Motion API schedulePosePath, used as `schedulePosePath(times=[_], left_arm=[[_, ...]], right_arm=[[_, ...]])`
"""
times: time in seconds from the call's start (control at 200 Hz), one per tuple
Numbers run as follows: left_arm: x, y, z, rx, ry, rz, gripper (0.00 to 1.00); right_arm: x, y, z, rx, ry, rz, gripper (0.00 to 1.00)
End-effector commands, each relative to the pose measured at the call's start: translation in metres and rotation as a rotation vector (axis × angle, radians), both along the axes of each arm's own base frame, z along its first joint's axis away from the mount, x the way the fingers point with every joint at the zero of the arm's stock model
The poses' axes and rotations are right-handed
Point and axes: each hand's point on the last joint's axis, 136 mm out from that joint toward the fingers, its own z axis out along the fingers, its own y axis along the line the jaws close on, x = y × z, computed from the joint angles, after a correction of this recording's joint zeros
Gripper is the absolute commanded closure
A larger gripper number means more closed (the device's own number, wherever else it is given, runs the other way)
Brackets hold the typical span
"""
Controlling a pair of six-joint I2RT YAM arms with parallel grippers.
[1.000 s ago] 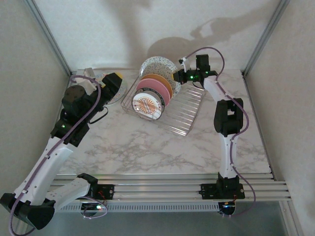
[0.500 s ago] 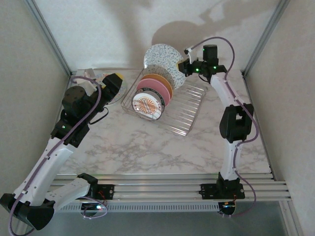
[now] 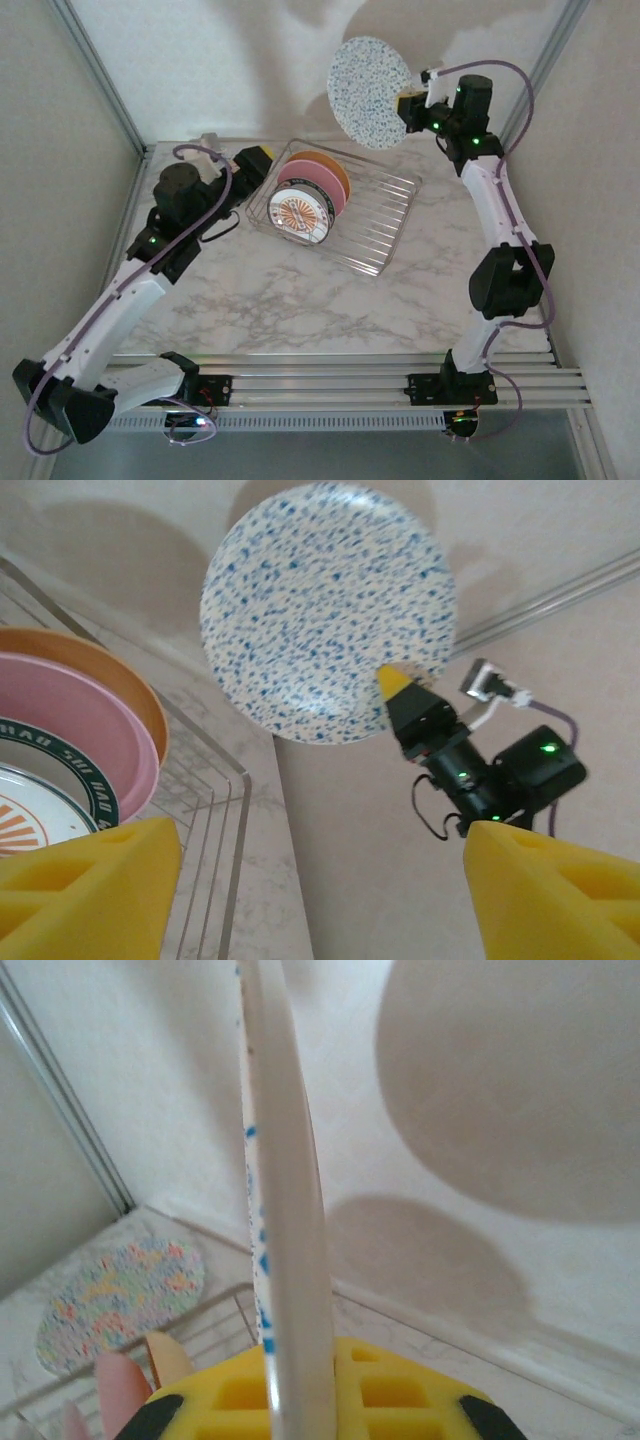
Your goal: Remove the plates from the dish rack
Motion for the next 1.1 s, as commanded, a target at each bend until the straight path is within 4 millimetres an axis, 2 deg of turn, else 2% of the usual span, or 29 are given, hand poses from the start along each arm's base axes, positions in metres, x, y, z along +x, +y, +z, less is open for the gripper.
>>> schedulePosePath(times=[0.0,0.095,0.23,0.385,0.486,0.656,0.811,1.096], left_arm=[[0.004,-0.021,0.023,-0.031,-0.065,-0.074,0.25],[0.017,-0.04,0.017,-0.047,-0.042,-0.119,0.25],[0.034,-0.061,0.011,-0.083,-0.012,-0.166,0.25],[0.053,-0.082,0.006,-0.128,0.019,-0.211,0.24],[0.065,-0.094,0.003,-0.162,0.037,-0.235,0.24],[0.082,-0.108,-0.007,-0.195,0.082,-0.255,0.25],[0.092,-0.114,-0.018,-0.186,0.118,-0.254,0.34],[0.098,-0.116,-0.024,-0.198,0.131,-0.245,0.54]], right_arm=[[-0.022,-0.007,0.055,0.18,-0.036,-0.044,1.0],[-0.036,-0.004,0.065,0.333,0.041,-0.029,1.0],[-0.051,-0.002,0.068,0.543,0.213,-0.027,1.0],[-0.064,0.005,0.06,0.724,0.411,-0.021,1.0],[-0.073,0.016,0.05,0.761,0.506,-0.003,1.0],[-0.084,0.027,0.044,0.796,0.581,0.016,1.0],[-0.087,0.034,0.044,0.825,0.619,0.04,1.0],[-0.09,0.046,0.035,0.818,0.678,0.064,1.0]])
